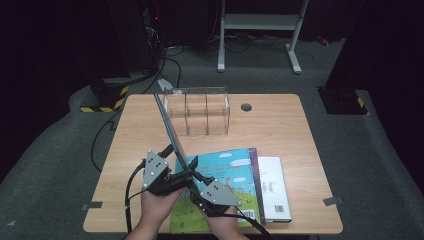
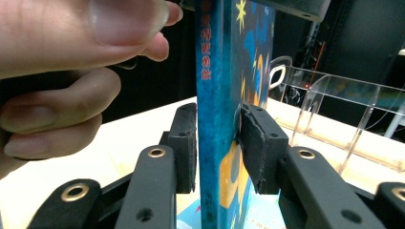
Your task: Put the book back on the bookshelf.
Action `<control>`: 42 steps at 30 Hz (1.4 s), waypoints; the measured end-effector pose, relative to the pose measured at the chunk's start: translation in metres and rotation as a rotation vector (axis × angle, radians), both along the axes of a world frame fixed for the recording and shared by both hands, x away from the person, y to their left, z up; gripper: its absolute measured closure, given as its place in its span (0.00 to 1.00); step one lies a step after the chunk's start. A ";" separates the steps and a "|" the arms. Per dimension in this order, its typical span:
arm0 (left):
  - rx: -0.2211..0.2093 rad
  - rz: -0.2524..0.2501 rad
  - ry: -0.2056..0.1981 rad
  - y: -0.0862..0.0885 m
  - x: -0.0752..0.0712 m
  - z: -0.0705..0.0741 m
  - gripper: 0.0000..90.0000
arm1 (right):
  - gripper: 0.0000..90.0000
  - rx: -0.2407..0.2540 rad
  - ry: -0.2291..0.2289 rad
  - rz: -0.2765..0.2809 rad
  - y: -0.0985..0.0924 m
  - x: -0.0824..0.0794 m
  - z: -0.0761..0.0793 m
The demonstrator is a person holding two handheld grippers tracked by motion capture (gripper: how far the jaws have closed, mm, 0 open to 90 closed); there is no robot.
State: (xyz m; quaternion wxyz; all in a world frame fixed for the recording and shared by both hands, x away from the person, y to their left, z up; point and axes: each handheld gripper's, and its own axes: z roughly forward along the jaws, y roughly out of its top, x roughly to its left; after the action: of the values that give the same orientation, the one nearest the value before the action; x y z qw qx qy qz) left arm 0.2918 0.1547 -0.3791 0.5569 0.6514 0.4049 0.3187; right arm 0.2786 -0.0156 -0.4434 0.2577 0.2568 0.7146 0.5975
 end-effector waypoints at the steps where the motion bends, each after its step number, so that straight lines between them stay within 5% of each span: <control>1: 0.006 0.002 -0.002 0.001 0.000 -0.001 0.23 | 0.73 -0.003 0.002 0.002 0.000 0.000 0.000; 8: 0.018 0.006 -0.009 0.004 -0.002 -0.003 0.24 | 0.62 -0.001 0.031 0.064 -0.008 -0.009 0.000; 16: 0.017 0.004 -0.014 0.004 -0.003 -0.004 0.24 | 0.58 -0.002 0.021 0.053 -0.038 -0.026 0.003; 22: 0.030 0.005 -0.025 0.004 -0.005 -0.005 0.27 | 0.56 -0.030 -0.018 -0.065 -0.084 -0.021 0.011; 24: 0.030 -0.005 -0.025 0.005 -0.005 -0.005 0.28 | 0.55 -0.117 -0.049 -0.174 -0.115 -0.010 0.011; 27: 0.034 -0.009 -0.027 0.006 -0.006 -0.005 0.31 | 0.54 -0.146 -0.034 -0.256 -0.137 -0.001 0.007; 28: 0.048 -0.013 -0.033 0.006 -0.007 -0.005 0.32 | 0.55 -0.114 -0.015 -0.326 -0.159 0.005 -0.004; 31: 0.053 -0.024 -0.036 0.008 -0.007 -0.005 0.36 | 0.55 -0.146 0.021 -0.389 -0.181 0.015 -0.019; 35: 0.066 -0.042 -0.040 0.009 -0.008 -0.005 0.41 | 0.55 -0.117 0.086 -0.441 -0.200 0.025 -0.029; 42: 0.030 -0.018 -0.051 0.016 -0.011 -0.007 0.53 | 0.55 -0.105 0.122 -0.462 -0.208 0.028 -0.034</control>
State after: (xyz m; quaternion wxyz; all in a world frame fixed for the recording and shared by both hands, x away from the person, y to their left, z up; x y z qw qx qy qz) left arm 0.2808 0.1710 -0.3858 0.5600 0.6550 0.3797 0.3364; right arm 0.3064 -0.2234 -0.4779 0.3569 0.4353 0.6813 0.4679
